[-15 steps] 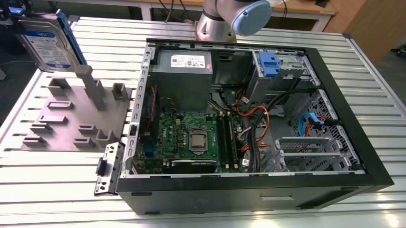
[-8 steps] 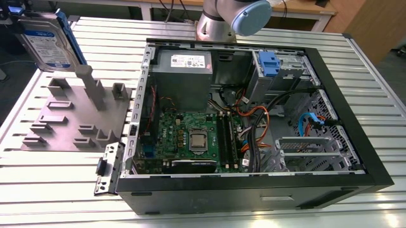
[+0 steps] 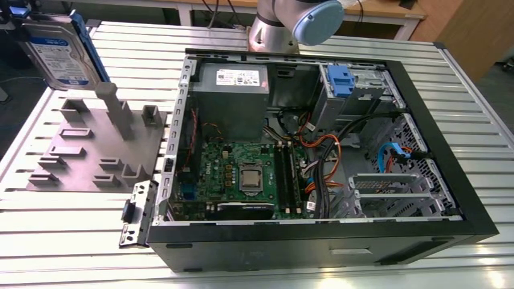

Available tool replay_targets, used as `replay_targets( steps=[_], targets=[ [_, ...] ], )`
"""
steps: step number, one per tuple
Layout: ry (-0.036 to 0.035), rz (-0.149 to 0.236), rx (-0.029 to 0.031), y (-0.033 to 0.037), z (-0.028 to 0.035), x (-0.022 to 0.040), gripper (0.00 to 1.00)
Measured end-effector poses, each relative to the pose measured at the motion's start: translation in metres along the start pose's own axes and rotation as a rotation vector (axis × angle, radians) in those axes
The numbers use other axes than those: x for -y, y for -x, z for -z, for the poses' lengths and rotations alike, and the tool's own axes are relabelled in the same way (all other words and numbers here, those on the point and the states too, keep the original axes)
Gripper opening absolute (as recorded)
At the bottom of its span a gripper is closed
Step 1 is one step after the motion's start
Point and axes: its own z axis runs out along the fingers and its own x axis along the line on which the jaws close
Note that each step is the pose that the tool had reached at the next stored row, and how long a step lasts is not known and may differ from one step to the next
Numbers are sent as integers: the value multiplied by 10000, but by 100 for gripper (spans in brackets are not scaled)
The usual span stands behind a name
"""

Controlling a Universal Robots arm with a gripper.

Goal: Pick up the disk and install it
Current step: 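Pick up the disk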

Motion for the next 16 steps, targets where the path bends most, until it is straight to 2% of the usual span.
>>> replay_targets(
  steps=[16],
  targets=[
    [-1, 0, 0, 1, 33, -1, 36]
  ],
)
